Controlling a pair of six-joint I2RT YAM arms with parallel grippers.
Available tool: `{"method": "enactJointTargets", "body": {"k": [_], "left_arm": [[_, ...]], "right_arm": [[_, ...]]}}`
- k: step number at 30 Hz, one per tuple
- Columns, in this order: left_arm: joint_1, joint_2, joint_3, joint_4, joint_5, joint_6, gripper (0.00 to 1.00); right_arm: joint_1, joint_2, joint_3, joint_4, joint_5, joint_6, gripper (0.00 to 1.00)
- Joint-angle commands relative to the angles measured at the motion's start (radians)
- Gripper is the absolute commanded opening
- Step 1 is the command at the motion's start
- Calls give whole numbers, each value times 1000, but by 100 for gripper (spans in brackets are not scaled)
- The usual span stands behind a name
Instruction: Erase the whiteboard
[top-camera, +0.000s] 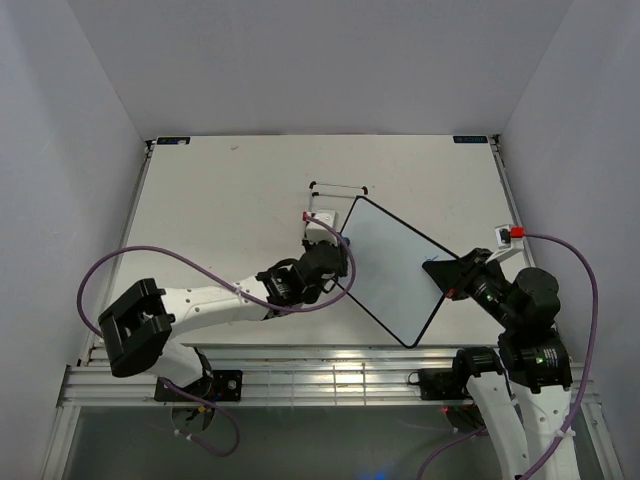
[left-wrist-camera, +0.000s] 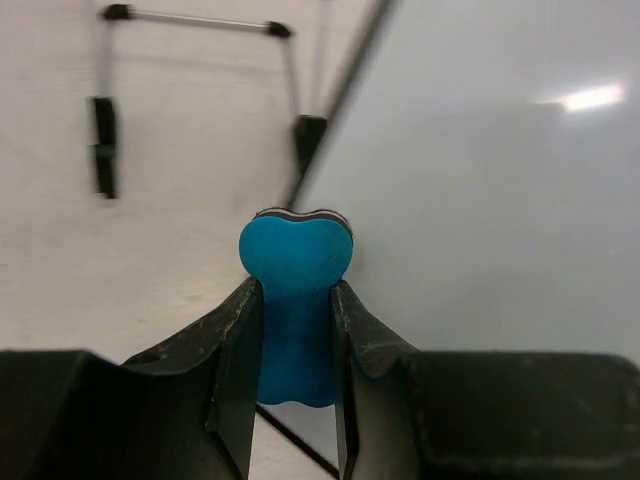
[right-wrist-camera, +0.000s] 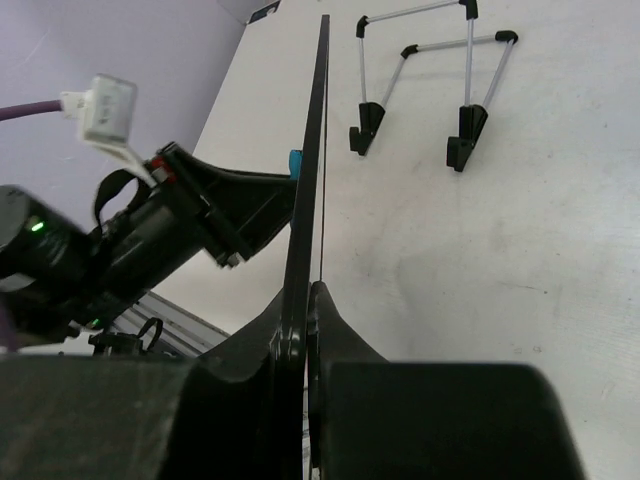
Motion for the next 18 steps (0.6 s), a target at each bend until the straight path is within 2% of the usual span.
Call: {"method": "enactJointTargets", "body": {"k": [1, 3, 8, 10, 15, 18], "left_arm": [[114, -44, -104, -79, 22, -28, 0], [179, -108, -138, -89, 38, -40, 0], [238, -207, -200, -106, 40, -62, 0], [249, -207, -197, -187, 29, -92, 0], [278, -158, -181, -380, 22, -276, 0], [277, -149, -204, -416, 40, -344, 2]], "right_arm": [[21, -26, 161, 236, -251, 102, 8], [20, -25, 156, 217, -240, 86, 8], [21, -39, 76, 219, -187, 10, 8], [21, -55, 43, 251, -171, -15, 8], [21, -62, 61, 260, -124, -137, 8], [21, -53, 82, 240, -90, -197, 8]]}}
